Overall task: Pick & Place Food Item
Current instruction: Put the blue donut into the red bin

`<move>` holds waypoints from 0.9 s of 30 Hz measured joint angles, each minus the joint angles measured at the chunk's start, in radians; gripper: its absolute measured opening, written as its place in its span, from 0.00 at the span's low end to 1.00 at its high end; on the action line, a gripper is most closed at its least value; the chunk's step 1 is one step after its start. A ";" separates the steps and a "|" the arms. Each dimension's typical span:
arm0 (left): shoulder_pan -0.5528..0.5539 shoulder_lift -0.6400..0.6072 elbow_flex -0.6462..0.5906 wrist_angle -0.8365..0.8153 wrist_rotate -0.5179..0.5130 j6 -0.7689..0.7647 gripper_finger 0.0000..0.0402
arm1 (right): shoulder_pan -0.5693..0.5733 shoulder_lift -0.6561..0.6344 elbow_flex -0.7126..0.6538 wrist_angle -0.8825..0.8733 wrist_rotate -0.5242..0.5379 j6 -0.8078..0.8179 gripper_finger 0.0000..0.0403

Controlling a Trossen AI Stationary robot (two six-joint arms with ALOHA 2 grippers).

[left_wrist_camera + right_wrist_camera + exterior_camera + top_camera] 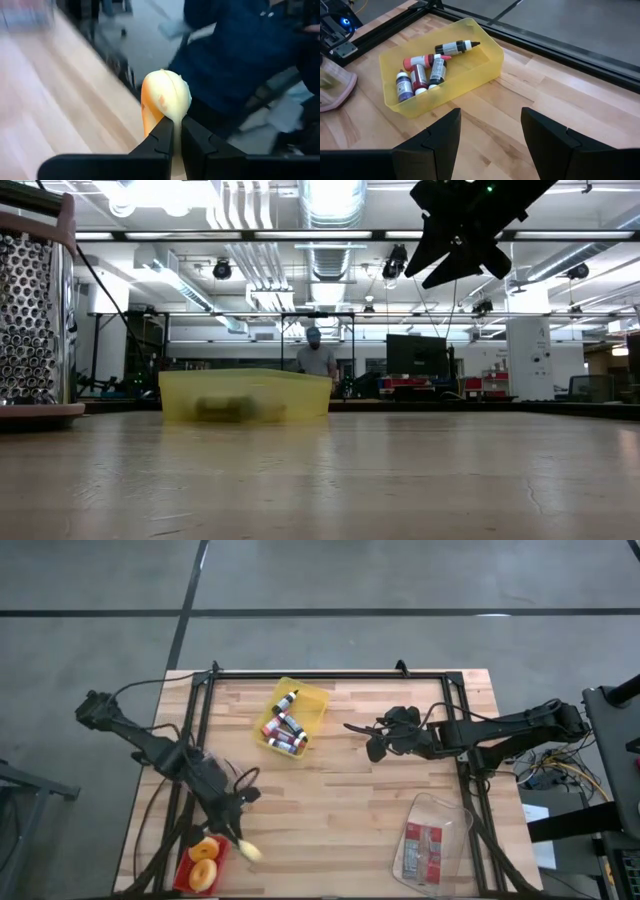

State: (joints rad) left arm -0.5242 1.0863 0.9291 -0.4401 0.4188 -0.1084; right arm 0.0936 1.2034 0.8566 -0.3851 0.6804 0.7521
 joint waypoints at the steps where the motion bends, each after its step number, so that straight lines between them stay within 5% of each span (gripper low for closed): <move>1: -0.006 0.000 0.000 -0.032 0.000 -0.041 0.06 | 0.000 0.000 0.000 0.000 0.000 0.000 0.50; 9: -0.027 0.000 0.014 -0.141 0.057 -0.568 0.06 | 0.000 0.000 0.000 0.000 0.000 0.000 0.50; 19: -0.057 0.000 0.067 -0.395 0.052 -1.014 0.06 | 0.000 0.000 0.000 0.000 0.000 0.000 0.50; 27: -0.135 0.021 0.066 -0.436 0.053 -1.342 0.06 | 0.000 0.000 0.000 0.001 0.000 0.000 0.50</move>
State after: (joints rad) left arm -0.6594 1.1068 0.9955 -0.8763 0.4723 -1.4501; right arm 0.0933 1.2034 0.8564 -0.3843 0.6804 0.7517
